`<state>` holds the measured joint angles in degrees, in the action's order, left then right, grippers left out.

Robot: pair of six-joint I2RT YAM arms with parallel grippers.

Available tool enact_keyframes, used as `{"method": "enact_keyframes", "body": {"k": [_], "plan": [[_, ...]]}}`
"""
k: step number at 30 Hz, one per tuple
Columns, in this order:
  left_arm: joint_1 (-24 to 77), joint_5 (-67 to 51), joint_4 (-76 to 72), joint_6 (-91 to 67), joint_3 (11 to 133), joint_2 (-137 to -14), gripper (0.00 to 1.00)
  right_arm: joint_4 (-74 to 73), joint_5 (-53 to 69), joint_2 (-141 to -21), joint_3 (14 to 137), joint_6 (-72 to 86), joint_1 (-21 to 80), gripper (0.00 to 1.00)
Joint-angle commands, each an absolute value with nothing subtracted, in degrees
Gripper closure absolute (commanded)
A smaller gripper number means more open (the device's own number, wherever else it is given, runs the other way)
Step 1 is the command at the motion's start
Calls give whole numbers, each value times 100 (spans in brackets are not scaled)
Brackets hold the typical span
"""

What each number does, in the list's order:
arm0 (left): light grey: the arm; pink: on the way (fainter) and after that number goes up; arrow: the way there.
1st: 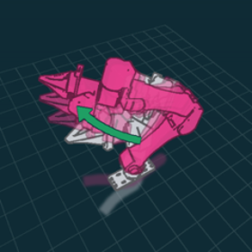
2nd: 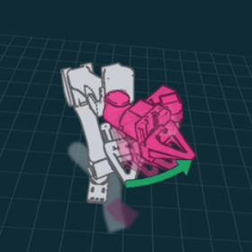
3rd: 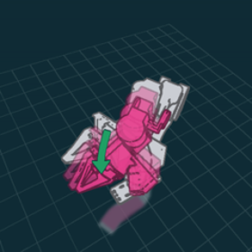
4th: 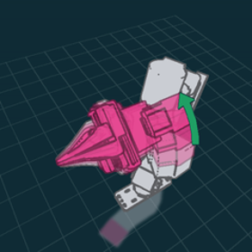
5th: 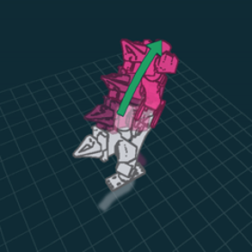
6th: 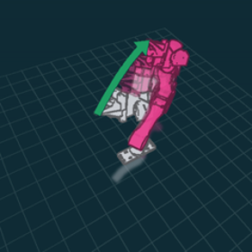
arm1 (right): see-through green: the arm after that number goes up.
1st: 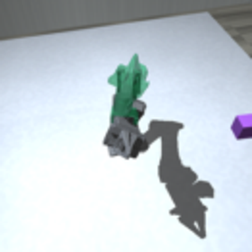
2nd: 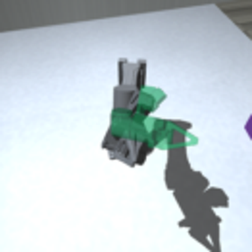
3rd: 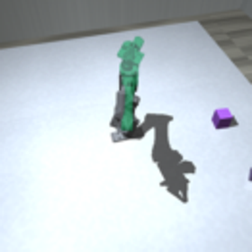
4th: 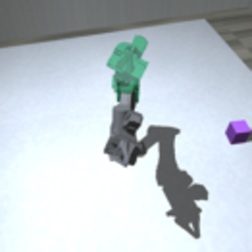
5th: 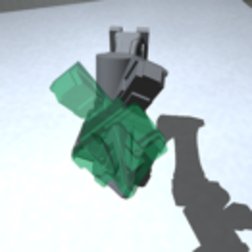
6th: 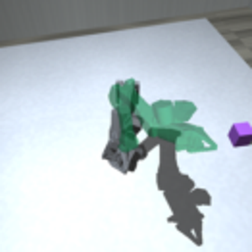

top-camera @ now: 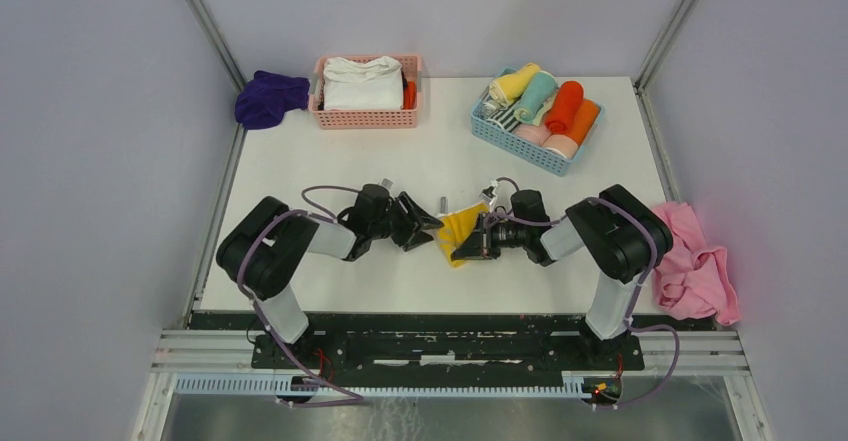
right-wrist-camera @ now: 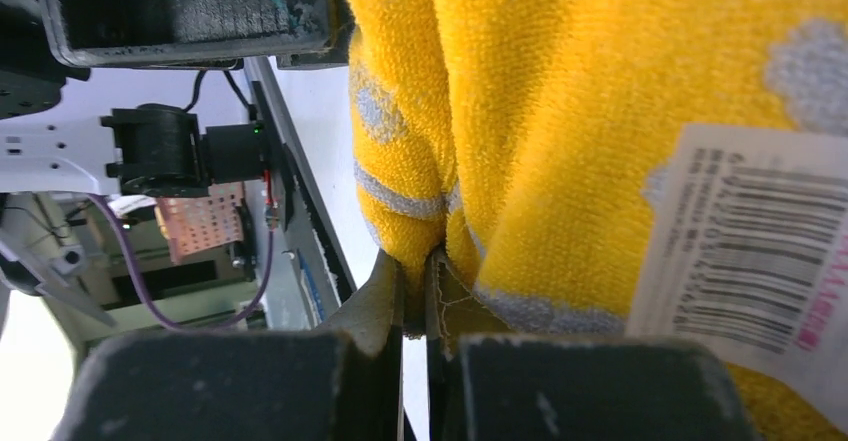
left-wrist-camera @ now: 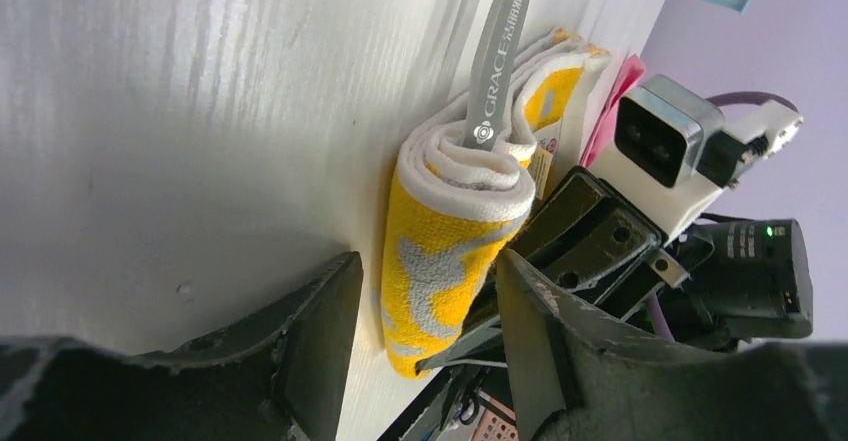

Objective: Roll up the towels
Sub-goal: Roll the towel at the center of the board.

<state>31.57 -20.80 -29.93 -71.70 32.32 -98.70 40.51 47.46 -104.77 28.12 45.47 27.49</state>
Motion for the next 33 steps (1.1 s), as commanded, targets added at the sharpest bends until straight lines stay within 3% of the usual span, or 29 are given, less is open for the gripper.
{"method": "enact_keyframes", "body": {"k": [1, 9, 12, 14, 18, 21, 25, 30, 33], "plan": [[3139, -2021, -2802, -6742, 3309, -10266, 40, 3793, 5141, -10679, 2691, 4581, 2398, 97], [3177, -2156, -2971, -6742, 3693, -10910, 45, 2818, 5211, -10715, 2963, 4058, 2323, 97], [3214, -2176, -2971, -6734, 3769, -11029, 51, 2735, 5208, -10749, 3041, 4032, 2316, 97], [3223, -2148, -2971, -6745, 3739, -11060, 59, 2509, 5145, -10714, 3129, 3922, 2318, 96], [3209, -1810, -2995, -6909, 3361, -10761, 87, 1789, 4891, -10374, 3343, 3651, 2372, 90], [3208, -1192, -2212, -6796, 3285, -10186, 97, 834, 4376, -9920, 3643, 3194, 2620, 76], [3217, -507, -1004, -6799, 3298, -9458, 97, -47, 3596, -9520, 4137, 2843, 3135, 64], [3217, 222, 411, -7374, 3218, -8643, 97, -1176, 1629, -8727, 4731, 2228, 4154, 56], [3217, 348, 781, -7584, 3206, -8381, 97, -1433, 404, -8241, 4864, 1876, 4725, 46]]}}
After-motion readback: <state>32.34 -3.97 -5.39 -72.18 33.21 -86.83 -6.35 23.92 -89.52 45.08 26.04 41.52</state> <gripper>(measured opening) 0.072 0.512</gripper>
